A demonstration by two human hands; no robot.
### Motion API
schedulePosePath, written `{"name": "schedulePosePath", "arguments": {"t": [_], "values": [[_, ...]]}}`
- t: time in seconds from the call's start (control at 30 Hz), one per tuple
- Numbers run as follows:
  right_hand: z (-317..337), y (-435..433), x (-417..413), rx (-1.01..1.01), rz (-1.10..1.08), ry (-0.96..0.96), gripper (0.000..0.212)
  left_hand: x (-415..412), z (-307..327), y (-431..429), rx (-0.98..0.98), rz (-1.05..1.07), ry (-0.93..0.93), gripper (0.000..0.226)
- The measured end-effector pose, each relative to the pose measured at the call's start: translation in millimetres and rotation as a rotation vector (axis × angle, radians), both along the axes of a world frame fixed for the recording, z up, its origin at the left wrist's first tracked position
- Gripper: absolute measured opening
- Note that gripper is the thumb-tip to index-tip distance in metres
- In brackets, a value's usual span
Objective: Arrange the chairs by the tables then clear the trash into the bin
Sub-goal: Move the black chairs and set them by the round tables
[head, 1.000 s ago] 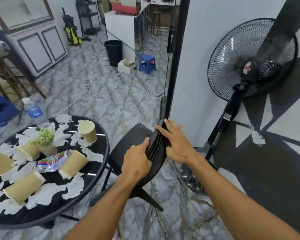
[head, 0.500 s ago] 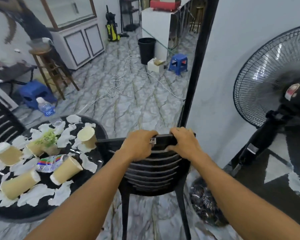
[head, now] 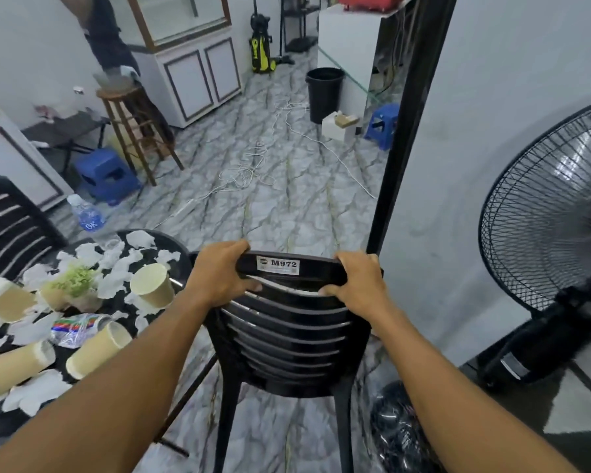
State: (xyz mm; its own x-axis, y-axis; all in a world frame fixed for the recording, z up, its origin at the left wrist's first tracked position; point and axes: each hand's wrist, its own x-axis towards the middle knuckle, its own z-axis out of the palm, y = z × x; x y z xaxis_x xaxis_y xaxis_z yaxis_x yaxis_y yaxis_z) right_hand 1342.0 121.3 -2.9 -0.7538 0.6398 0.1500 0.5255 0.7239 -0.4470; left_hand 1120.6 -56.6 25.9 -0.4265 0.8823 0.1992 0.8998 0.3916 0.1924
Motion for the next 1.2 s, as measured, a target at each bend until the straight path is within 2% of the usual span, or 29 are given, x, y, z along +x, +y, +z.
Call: {"name": "schedulePosePath", "arguments": {"t": [0.27, 0.47, 0.73, 0.9, 1.07, 1.2], "values": [[-6, 37, -13, 0.064, -0.002, 0.063, 0.076, -17, -13, 27, 0.057, 0.024, -0.031, 0.071], [9, 58, -16, -0.025, 0.121, 0.018, 0.067, 9, -17, 10, 0.084, 0.084, -0.014, 0.073], [6, 49, 5, 0.046, 0.251, 0.020, 0.068, 56, 3, -10, -0.030, 0.221, -0.086, 0.064], [16, 52, 11, 0.056, 0.388, 0.077, 0.069, 100, 12, -32, -0.032, 0.375, -0.013, 0.062], [14, 33, -11, 0.060, 0.569, 0.126, 0.068, 123, 10, -72, -0.036, 0.569, -0.059, 0.063], [-7, 24, -26, 0.040, 0.651, 0.137, 0.072, 134, -9, -92, -0.014, 0.631, -0.073, 0.064]]}}
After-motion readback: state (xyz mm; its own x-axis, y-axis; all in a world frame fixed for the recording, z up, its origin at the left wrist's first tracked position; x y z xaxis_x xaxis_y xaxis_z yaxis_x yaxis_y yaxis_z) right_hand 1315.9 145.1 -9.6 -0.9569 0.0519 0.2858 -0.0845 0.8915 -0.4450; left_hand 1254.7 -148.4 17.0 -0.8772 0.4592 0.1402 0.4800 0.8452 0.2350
